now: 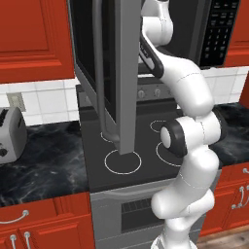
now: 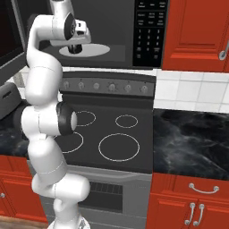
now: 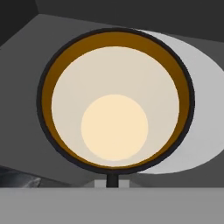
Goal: Pick the mug from the counter and place it inside the microwave. Then close the microwave.
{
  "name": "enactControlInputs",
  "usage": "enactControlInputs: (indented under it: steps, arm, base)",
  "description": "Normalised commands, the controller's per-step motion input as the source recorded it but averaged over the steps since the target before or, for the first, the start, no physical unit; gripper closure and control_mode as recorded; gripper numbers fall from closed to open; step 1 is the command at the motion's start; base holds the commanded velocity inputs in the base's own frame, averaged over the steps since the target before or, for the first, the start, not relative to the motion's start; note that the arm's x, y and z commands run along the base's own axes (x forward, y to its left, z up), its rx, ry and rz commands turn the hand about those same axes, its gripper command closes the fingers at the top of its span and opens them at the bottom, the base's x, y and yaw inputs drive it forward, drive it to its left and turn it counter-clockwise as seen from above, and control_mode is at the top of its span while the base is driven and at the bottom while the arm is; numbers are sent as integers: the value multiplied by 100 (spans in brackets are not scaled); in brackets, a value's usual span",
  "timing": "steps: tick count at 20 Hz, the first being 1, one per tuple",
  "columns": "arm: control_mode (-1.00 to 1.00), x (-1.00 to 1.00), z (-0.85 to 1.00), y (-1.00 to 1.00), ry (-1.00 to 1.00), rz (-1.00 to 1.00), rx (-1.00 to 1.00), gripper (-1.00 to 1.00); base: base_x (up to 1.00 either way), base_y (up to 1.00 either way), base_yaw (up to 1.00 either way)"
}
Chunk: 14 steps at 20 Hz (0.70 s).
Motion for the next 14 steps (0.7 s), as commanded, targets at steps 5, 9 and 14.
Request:
enactControlInputs:
  steps: [5,9,14]
  arm:
    - [-100,5,-31,0,0,0,-3,100]
    - [-100,20,-10,0,0,0,-4,100]
    - [-100,28,-1,0,0,0,-2,100]
  base:
    - [0,0,0]
    - [0,0,0]
    - [0,0,0]
